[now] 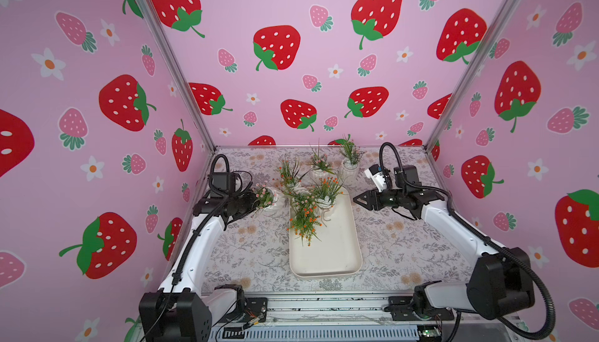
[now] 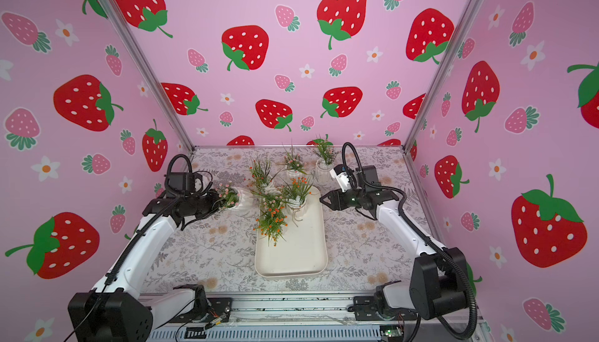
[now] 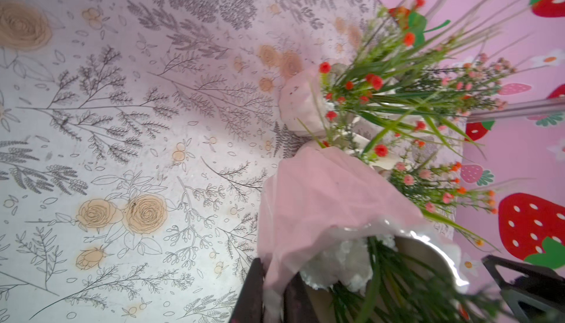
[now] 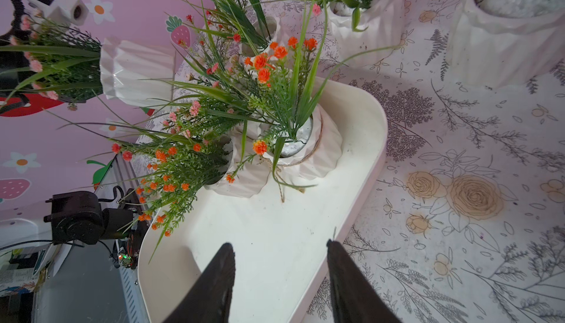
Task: Put the potted gypsophila into the storage box
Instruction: Pick up the baby's breath potted plant from the center of the board, then place the baby's breath potted plant at the storage box.
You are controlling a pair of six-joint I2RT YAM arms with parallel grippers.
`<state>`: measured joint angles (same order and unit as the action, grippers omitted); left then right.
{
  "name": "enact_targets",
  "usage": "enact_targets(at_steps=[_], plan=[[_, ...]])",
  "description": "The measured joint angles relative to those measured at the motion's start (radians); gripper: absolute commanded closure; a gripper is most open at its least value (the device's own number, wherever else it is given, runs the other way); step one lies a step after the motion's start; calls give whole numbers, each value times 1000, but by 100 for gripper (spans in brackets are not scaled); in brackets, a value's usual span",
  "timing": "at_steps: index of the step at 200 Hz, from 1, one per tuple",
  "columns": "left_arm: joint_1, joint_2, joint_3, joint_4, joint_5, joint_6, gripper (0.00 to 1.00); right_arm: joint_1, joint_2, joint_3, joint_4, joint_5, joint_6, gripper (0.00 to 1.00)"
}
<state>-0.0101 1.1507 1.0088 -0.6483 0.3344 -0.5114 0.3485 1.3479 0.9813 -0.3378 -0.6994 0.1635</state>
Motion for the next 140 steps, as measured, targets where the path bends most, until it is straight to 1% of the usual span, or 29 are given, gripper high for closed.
enact_targets(at_steps=[43, 81, 109, 140], plan=[[-115, -24, 106, -18, 25, 66, 100, -16, -27, -10, 3, -13, 35, 49], [-266, -11, 230, -60, 24, 132, 100, -55, -72, -35, 9, -31, 84, 49], [-389, 26, 323, -86, 25, 178, 100, -87, -114, -52, 11, -36, 114, 49], [-515, 110, 410, -114, 15, 215, 100, -125, -155, -80, 17, -46, 153, 49]])
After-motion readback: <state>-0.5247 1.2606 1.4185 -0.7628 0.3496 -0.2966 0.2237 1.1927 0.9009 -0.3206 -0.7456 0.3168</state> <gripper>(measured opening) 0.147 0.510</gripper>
